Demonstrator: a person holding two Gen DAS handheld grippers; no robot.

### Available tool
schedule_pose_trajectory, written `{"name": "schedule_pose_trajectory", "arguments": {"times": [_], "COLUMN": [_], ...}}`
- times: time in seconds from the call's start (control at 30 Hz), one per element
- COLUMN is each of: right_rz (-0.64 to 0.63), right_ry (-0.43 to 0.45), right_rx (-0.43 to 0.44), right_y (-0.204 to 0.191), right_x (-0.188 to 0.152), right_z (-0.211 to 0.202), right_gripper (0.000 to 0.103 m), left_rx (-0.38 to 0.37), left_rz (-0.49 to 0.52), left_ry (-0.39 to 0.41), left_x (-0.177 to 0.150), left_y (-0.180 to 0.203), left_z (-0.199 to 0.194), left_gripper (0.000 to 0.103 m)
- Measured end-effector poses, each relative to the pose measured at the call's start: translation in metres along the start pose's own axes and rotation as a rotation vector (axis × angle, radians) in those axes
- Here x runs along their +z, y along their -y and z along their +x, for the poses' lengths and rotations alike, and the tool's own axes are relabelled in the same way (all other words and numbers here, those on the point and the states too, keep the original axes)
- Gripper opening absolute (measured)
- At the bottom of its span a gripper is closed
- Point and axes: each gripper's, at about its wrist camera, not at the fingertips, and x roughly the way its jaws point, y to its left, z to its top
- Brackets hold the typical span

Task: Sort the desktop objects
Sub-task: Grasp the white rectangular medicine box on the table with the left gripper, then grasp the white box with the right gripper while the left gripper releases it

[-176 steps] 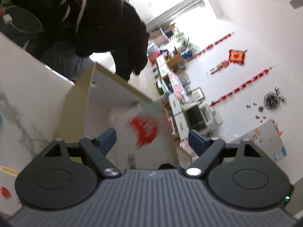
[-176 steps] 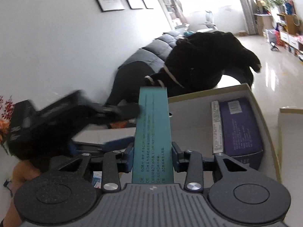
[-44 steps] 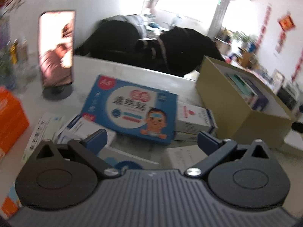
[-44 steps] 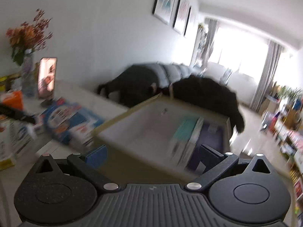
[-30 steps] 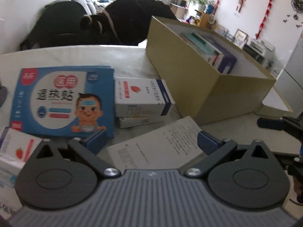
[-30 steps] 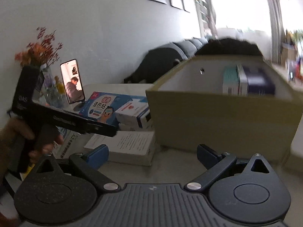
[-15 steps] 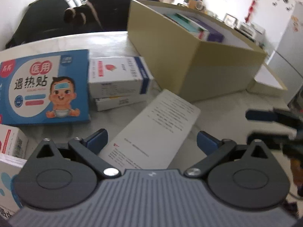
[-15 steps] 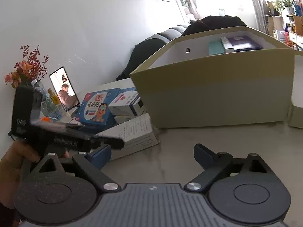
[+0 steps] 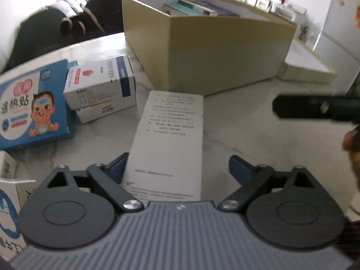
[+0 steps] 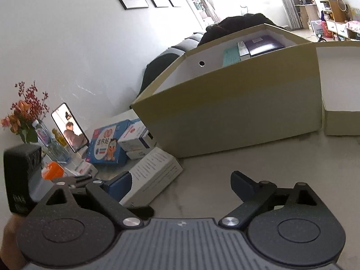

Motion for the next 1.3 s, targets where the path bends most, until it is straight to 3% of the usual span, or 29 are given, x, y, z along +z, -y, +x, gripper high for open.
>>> {"name": "schedule_pose_trajectory", "arguments": {"times": [0.1,0.17,0.37,0.57,0.73,0.93,1.1,1.3], "right_rz": [0.049,0.087,0.237,0.336,0.444,0.619,0.645,0.645], "right_ry": [0.043,0.069,0.094,0.047,0.012,-0.042,-0.054,-0.051], "right_rx": [-0.004,-0.004,0.039,0.022,0.117,0.323,0.367,0.335], "right_y": [0.004,0.008,0.023,0.024,0.032,0.051,0.055,0.053], "right_x": [0.002,0.002,-0.001,-0.005,-0.012,-0.018,-0.018,-0.020], "right_z": [-0.005,-0.008,-0.009,0.002,0.009,0.020,0.022,0.018], "right_gripper": [0.102,0.102,0.103,0.103,0.103,0.101,0.087,0.052], "left_rx": [0.042,0.042,0.040,-0.054,-0.121,-0.250,-0.308,-0.292], "left_rz": [0.009,-0.001,-0.056,-0.183,-0.240,-0.283,-0.262,-0.209], "left_ry": [0.011,0.020,0.040,0.066,0.106,0.119,0.126,0.136], "left_x": [-0.003,-0.004,-0.006,-0.005,-0.004,-0.005,-0.007,-0.004], "left_y": [0.005,0.006,0.003,-0.007,-0.011,-0.010,-0.004,0.005], "left_z": [-0.001,-0.003,-0.007,-0.011,-0.018,-0.020,-0.018,-0.014], "left_gripper": [0.076,0.061,0.060,0.060,0.060,0.060,0.060,0.060]}}
